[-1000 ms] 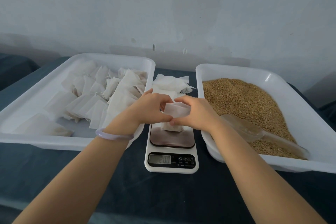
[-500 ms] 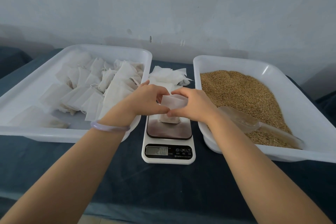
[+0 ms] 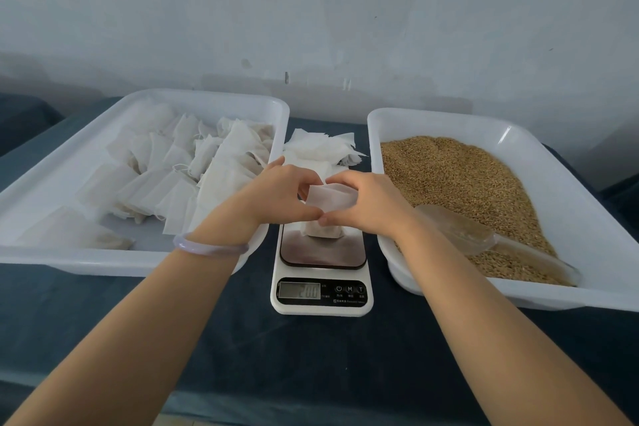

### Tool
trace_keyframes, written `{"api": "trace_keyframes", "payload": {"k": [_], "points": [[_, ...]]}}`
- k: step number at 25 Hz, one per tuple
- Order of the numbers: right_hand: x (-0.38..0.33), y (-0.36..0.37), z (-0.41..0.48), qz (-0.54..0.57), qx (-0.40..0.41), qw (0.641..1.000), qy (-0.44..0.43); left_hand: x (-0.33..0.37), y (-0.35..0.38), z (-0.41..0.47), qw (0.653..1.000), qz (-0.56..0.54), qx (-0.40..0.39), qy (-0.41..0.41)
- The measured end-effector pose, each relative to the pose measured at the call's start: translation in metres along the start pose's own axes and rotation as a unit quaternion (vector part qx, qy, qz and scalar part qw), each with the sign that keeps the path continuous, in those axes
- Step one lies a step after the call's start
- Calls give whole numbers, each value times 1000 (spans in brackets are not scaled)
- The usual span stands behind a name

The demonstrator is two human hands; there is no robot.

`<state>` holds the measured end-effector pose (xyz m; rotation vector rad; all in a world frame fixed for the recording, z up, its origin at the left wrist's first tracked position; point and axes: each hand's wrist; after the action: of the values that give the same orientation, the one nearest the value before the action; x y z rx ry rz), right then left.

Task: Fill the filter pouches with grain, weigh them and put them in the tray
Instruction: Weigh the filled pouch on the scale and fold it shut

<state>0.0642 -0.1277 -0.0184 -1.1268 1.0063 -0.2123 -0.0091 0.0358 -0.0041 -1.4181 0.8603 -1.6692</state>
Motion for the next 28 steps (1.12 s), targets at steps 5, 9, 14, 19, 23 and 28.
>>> {"api": "trace_keyframes", "payload": {"k": [5,9,14,19,23,28], "points": [[0,0,-2,6,3,1000,-2,0,0,1,1000,-2,-3,-6],[-2,-1,-2,4,2,1000,-6,0,0,0,1000,-5,-10,-3],[0,-2,-2,-1,5,1000,-17,1,-1,0,1000,-3,-12,-7],[1,1,-2,-25,10,999,-26,1,0,0,1000,-7,-11,-7],[2,1,-2,-18,12,999,-32,0,0,1,1000,-2,-18,-6],[-4,-14,-10,115,55,990,-53,-1,-3,-3,991,-123,44,-10]]}}
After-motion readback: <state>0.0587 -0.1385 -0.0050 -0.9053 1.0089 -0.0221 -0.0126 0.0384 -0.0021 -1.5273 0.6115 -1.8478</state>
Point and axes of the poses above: each hand's wrist, its own z-axis towards the middle knuckle, its own y-axis out of the palm, x = y × z, and after that the axes turned 1 degree about -z, right-handed
